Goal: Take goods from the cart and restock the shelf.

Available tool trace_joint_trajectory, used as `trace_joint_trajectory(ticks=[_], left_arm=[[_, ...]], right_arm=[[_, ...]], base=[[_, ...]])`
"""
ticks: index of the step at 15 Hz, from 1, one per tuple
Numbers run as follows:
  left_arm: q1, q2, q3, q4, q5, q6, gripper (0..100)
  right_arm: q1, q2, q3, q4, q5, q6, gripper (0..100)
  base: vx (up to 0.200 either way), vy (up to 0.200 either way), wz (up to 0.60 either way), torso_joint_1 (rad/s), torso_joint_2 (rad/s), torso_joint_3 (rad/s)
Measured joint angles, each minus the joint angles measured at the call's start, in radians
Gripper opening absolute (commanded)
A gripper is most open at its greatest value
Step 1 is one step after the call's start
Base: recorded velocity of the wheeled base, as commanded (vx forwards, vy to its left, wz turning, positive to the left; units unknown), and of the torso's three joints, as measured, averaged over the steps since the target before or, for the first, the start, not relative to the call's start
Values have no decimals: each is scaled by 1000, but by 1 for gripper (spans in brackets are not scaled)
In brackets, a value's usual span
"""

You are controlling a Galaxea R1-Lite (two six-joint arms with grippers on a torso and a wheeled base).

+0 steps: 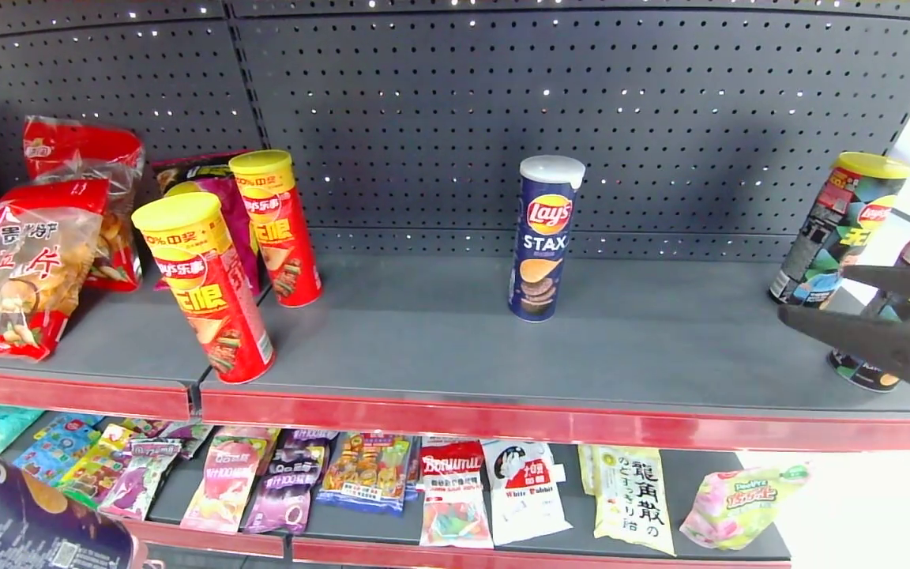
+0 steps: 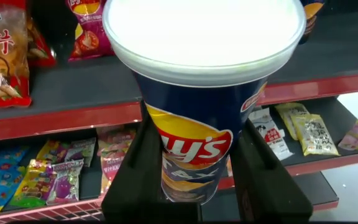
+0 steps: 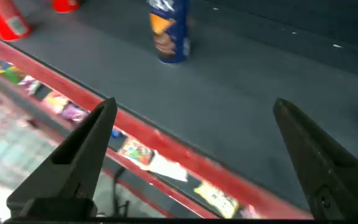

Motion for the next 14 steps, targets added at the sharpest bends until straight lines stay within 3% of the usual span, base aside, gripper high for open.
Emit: trace_joint_trajectory(ticks=[5,9,14], left_arm=[[0,23,-11,-5,8,4,0],[1,22,-21,-5,12,7,0],[0,23,-29,-3,13,7,0]], right_arm=[[67,327,-111,-245,102,15,100],[89,472,-199,-287,181,18,100],[96,600,-260,-413,159,13,100]], base=[[0,0,0,0,0,0],[0,0,0,0,0,0],[0,0,0,0,0,0]])
